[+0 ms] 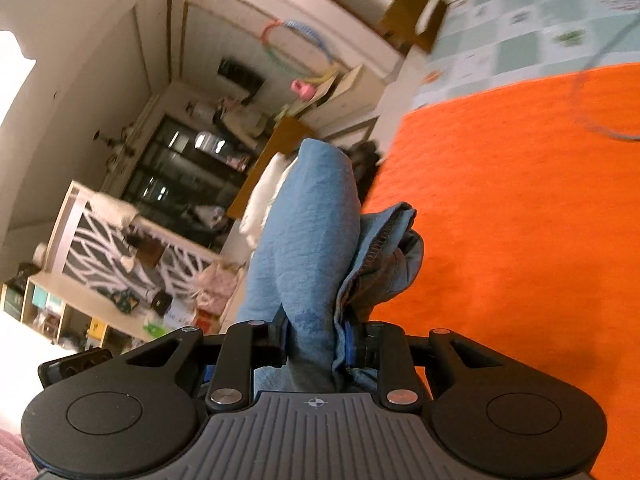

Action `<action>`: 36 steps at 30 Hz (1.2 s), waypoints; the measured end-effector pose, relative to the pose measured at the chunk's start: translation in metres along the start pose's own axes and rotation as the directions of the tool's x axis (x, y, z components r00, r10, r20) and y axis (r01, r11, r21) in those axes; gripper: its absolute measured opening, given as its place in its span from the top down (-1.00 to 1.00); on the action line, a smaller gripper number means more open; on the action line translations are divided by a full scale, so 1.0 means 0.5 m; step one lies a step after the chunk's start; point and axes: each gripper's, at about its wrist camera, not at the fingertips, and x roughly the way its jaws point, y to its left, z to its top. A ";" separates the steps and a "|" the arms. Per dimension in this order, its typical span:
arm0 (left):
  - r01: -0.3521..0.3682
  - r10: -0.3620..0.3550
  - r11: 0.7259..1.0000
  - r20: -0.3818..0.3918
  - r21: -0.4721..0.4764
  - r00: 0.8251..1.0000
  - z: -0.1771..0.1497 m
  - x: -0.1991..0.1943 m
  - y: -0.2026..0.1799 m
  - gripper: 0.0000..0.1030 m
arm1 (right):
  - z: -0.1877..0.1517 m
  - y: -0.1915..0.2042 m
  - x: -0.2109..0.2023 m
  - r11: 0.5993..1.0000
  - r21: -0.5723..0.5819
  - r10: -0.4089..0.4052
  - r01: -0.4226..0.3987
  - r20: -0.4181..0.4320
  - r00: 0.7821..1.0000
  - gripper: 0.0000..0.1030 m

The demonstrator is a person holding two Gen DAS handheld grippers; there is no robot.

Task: Fold clothes
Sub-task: 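Carry the folded shirt with the right gripper to the clothes-stacked chair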

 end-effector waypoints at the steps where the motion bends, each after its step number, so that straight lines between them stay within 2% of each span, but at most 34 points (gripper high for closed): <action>1: -0.009 0.009 1.000 0.010 0.004 1.000 0.010 -0.022 0.029 -0.46 | 0.001 0.022 0.033 1.000 -0.007 0.008 -0.008 -0.009 1.000 0.46; 6: -0.054 0.053 0.998 0.050 0.021 0.997 0.060 -0.123 0.173 -0.46 | 0.013 0.114 0.185 0.997 -0.024 0.073 -0.074 -0.034 0.997 0.46; 10: -0.081 0.081 0.997 0.059 0.008 0.995 0.099 -0.164 0.269 -0.46 | 0.038 0.169 0.293 0.995 -0.032 0.088 -0.089 -0.057 0.995 0.46; 15: -0.083 0.083 0.997 0.060 -0.003 0.995 0.155 -0.174 0.384 -0.46 | 0.077 0.214 0.413 0.995 -0.043 0.088 -0.091 -0.078 0.993 0.46; 25: -0.034 0.032 0.997 0.018 0.071 0.999 0.329 -0.101 0.564 -0.46 | 0.182 0.246 0.593 0.998 -0.026 0.055 -0.056 -0.025 0.998 0.46; 36: 0.087 -0.083 0.987 -0.033 0.138 0.996 0.537 -0.020 0.726 -0.46 | 0.323 0.290 0.724 0.999 0.009 -0.034 0.033 0.090 0.995 0.45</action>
